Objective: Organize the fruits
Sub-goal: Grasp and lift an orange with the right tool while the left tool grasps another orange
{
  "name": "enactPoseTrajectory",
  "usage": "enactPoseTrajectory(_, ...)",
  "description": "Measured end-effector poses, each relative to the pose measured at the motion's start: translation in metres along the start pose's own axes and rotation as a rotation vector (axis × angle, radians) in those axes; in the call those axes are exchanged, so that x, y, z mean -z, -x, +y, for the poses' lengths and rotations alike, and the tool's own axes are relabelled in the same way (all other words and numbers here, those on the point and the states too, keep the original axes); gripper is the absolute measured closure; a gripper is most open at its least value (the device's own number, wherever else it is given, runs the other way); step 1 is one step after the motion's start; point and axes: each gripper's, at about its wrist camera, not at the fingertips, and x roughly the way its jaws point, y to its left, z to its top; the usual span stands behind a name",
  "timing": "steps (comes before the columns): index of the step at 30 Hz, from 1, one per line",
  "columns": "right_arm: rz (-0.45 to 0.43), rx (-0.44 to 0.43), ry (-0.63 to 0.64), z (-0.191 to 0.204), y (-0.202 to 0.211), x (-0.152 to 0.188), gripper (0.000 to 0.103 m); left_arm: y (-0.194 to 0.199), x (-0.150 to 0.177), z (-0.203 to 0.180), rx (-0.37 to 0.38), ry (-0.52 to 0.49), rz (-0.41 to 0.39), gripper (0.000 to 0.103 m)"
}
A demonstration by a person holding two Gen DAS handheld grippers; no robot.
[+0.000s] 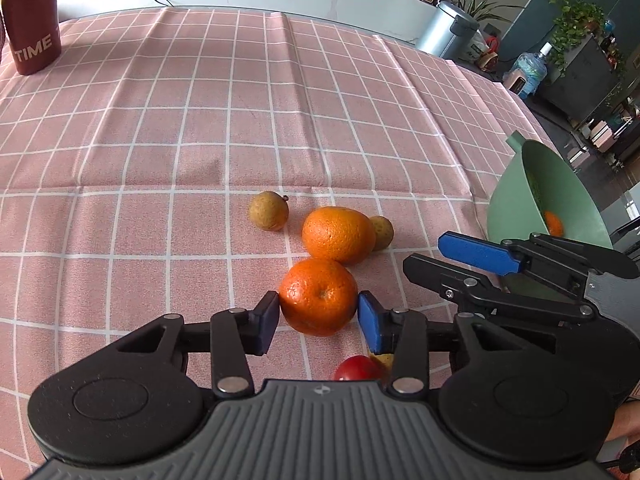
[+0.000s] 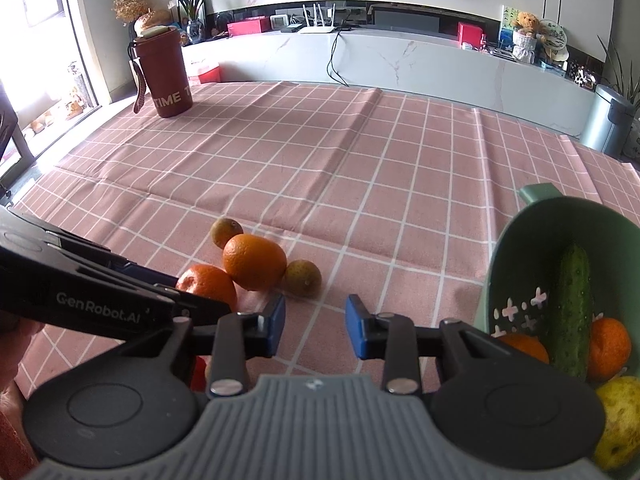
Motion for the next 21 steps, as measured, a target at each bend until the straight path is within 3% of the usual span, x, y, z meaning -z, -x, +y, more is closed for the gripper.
enactPoseTrajectory(7, -0.06, -0.013, 0.124, 0.022, 0.0, -0.002, 0.072, 0.025, 0.008, 0.017, -0.08, 0.048, -0.06, 0.056)
enactPoseTrajectory(13, -0.077, -0.035, 0.218, 0.048, -0.008, -0.004, 0.072, 0.025, 0.007, 0.035, -0.127, 0.119, -0.062, 0.056)
enactPoseTrajectory(16, -0.089, 0.002, 0.288, 0.063, -0.014, -0.006, 0.071, 0.025, 0.007, 0.04, -0.141, 0.131, -0.065, 0.056)
enactPoseTrajectory(21, -0.086, 0.087, 0.416, 0.08, -0.025, 0.0, 0.06, 0.021, 0.005, 0.047, -0.138, 0.148, -0.061, 0.056)
